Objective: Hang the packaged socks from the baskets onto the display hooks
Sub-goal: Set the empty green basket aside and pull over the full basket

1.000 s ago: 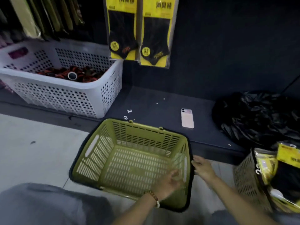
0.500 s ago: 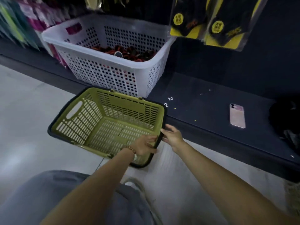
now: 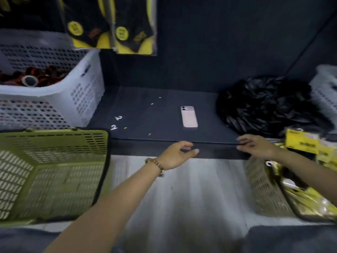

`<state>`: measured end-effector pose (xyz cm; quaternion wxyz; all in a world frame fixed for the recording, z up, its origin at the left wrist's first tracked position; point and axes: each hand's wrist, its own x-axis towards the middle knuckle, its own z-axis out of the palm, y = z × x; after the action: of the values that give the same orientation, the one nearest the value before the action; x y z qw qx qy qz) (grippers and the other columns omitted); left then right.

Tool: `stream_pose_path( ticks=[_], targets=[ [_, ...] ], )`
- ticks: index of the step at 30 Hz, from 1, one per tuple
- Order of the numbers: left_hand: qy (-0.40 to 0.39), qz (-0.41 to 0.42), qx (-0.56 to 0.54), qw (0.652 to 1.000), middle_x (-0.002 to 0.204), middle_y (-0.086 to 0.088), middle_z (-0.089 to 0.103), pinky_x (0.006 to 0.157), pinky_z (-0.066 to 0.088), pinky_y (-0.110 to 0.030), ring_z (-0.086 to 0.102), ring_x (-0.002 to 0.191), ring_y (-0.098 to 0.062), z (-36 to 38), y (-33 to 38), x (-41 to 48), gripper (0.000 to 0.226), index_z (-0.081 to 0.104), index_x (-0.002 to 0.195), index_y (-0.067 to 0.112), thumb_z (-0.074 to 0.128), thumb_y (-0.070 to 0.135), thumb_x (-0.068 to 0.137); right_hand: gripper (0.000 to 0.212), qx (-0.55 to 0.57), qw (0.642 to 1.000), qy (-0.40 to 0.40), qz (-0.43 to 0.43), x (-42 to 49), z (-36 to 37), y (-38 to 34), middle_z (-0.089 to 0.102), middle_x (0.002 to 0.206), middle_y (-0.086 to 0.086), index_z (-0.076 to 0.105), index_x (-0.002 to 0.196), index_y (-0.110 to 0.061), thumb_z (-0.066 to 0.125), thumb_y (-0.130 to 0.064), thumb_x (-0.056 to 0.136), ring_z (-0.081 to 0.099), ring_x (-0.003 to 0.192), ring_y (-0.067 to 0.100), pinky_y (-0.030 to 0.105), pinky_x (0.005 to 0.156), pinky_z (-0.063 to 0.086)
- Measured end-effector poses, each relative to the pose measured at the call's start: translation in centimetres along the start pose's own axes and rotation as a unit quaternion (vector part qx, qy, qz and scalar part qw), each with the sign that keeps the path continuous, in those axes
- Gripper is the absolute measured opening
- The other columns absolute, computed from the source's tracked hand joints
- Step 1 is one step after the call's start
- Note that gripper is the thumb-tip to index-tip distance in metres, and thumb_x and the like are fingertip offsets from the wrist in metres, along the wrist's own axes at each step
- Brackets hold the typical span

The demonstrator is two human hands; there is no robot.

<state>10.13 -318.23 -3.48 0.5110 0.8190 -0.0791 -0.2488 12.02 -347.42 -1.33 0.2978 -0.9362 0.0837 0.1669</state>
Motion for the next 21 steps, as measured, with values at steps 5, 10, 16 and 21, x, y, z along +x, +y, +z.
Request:
stream_pose_path(
  ticks=[5,10,16,21],
  targets=[
    [-0.101,-0.011,-0.063,0.993,0.115,-0.007,0.058,0.082,0.043,-0.025,0.059,0.101,-0.021,12.5,5.7,5.1,0.026,0.057,0.110,0.017,0.049,0.037,0.096,0.043,-0.044,0.995,0.077,0.055,-2.3,-5.8,11.0,0.055,0.133,0.013,0.056,0.126,-0.005,0.067,-0.022,0.087,0.050,0.124,0.028,0.027,0.095,0.035],
    [-0.177,-0.083,-0.091,0.977,0.087,0.001,0.047,0.089,0.046,-0.036,0.053,0.092,-0.020,22.0,8.3,9.6,0.030,0.038,0.072,0.032,0.037,0.047,0.098,0.059,-0.092,0.991,0.045,0.083,-3.9,-6.6,17.6,0.032,0.152,0.006,0.045,0.139,-0.019,0.063,-0.040,0.087,0.030,0.140,0.024,0.033,0.110,0.027],
    [-0.140,-0.171,-0.181,0.958,0.117,-0.026,0.062,0.094,0.049,-0.050,0.061,0.107,-0.040,28.3,7.7,13.9,0.035,0.056,0.094,0.005,0.050,0.040,0.095,0.070,-0.204,0.978,0.049,-0.001,-3.7,-5.4,20.6,0.004,0.161,-0.002,0.027,0.147,-0.034,0.056,-0.053,0.087,0.001,0.148,0.019,0.039,0.118,0.006],
    [-0.122,-0.208,-0.259,0.935,0.113,-0.025,0.063,0.086,0.054,-0.042,0.064,0.102,-0.034,28.9,6.8,15.1,0.029,0.057,0.081,0.001,0.055,0.028,0.094,0.073,-0.209,0.976,0.054,-0.007,-3.7,-5.1,20.9,0.000,0.161,-0.001,0.025,0.148,-0.036,0.057,-0.055,0.086,-0.006,0.148,0.018,0.041,0.119,-0.001]
  ],
)
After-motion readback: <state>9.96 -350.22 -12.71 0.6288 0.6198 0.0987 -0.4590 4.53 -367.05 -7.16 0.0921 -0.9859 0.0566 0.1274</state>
